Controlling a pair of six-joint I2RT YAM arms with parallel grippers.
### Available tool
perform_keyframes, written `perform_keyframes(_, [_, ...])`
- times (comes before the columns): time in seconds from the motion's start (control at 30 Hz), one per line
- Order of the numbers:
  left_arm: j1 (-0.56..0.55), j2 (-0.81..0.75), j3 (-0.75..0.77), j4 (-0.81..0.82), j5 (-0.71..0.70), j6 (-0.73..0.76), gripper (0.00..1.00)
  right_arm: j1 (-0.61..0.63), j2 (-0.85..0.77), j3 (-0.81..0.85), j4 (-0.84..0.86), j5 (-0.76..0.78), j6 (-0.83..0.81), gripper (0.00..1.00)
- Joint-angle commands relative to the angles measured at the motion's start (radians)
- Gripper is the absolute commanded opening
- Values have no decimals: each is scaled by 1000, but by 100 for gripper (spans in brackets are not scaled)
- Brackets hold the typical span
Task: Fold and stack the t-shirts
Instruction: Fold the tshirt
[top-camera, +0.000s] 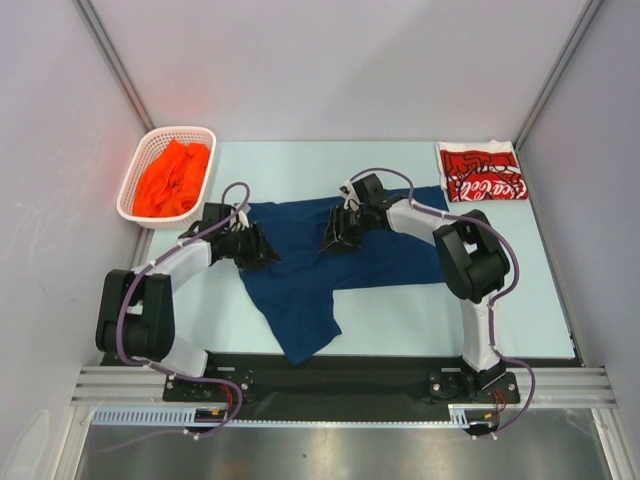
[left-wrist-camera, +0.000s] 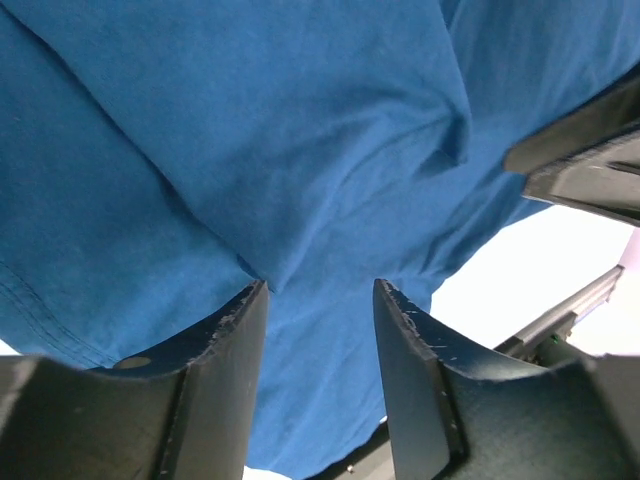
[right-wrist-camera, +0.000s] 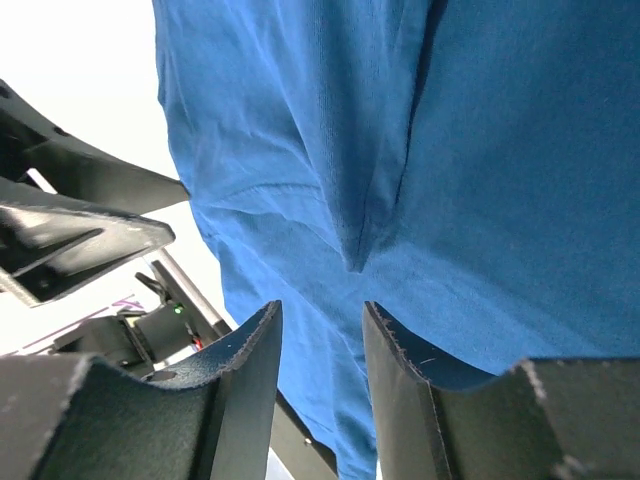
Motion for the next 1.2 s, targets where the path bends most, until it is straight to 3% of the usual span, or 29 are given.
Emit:
perform_keyframes(0.0, [-6,9,13,44,-37,-1,51,-7,3,9,39,-44,17,43])
perform_keyframes(0.57, [-32,112,16,82,-10,-36,53,-11,84,12,96,-88,82,45])
perform_keyframes(0.67, [-32,128,33,79,-4,-36,47,-10,109,35,74,-90,68,43])
perform_keyframes(0.87, [-32,136,53,62,24,-36,26,-11,126,52,83,-116,66,34])
perform_keyframes(0.97, [-31,141,62,47,61,-39,10,-19,133,64,79,-127,63,20])
perform_keyframes(1.07, [-31,121,61,10,76,-45,3,-25,133,72,85,-154,63,1])
perform_keyframes(1.17, [-25,87,62,-40,49,-47,0,-27,132,83,57,-162,42,0])
